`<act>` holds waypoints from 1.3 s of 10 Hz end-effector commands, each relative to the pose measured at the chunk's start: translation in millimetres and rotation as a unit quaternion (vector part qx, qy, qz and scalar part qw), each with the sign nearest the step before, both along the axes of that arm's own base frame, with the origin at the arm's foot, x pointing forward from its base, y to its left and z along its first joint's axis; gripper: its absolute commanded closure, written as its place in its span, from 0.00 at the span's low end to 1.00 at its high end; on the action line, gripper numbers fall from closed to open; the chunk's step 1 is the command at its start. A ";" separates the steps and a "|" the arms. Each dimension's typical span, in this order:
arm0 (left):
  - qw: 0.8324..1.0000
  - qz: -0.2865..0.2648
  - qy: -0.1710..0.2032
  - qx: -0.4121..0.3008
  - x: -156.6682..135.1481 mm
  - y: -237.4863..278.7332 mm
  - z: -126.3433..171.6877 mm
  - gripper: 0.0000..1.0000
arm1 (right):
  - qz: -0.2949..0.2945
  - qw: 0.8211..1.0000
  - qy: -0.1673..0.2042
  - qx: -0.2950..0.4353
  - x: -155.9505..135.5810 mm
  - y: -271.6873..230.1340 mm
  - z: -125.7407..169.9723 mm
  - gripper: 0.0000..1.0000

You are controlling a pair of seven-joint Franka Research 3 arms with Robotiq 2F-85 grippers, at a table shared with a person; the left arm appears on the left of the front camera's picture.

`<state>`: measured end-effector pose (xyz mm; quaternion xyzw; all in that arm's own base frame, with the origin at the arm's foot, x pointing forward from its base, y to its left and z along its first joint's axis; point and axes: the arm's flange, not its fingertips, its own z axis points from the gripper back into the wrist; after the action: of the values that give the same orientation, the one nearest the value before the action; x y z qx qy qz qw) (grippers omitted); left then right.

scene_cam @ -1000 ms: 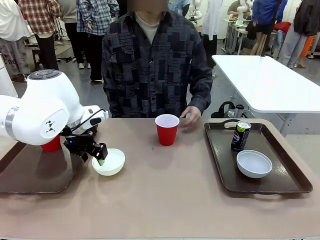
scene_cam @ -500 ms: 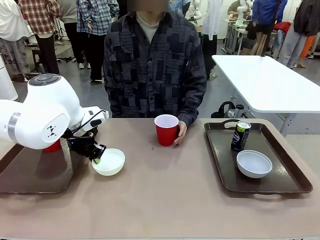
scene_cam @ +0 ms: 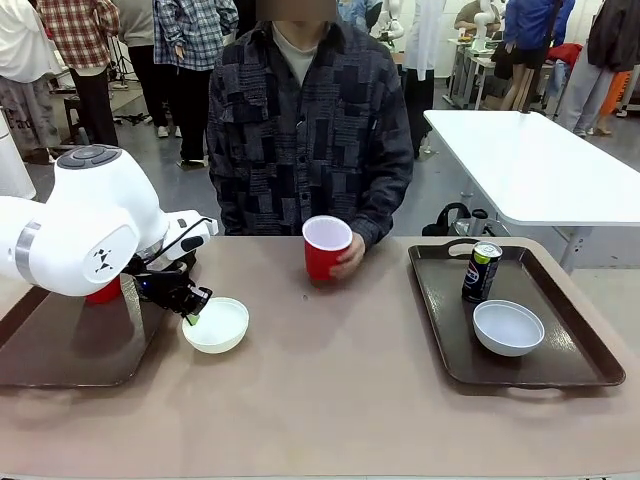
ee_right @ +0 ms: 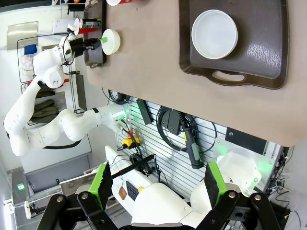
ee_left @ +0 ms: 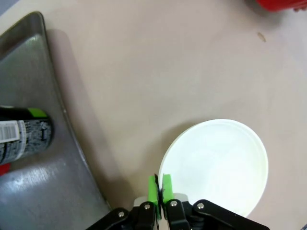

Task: Prepare tableware on both trays.
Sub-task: Pick up a Picnic Bowl from the table and place it on a Handle tray.

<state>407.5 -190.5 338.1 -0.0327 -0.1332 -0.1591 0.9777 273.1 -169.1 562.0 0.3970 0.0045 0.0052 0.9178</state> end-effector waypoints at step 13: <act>0.997 0.000 0.070 -0.012 -66.3 43.7 124.9 0.96 | 0.001 1.000 -0.004 0.002 0.5 0.1 0.6 0.00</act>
<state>342.0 -148.2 460.6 -0.0542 -0.0632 -0.1556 0.9843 273.3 -168.8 562.0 0.3966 0.0048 0.0054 0.9180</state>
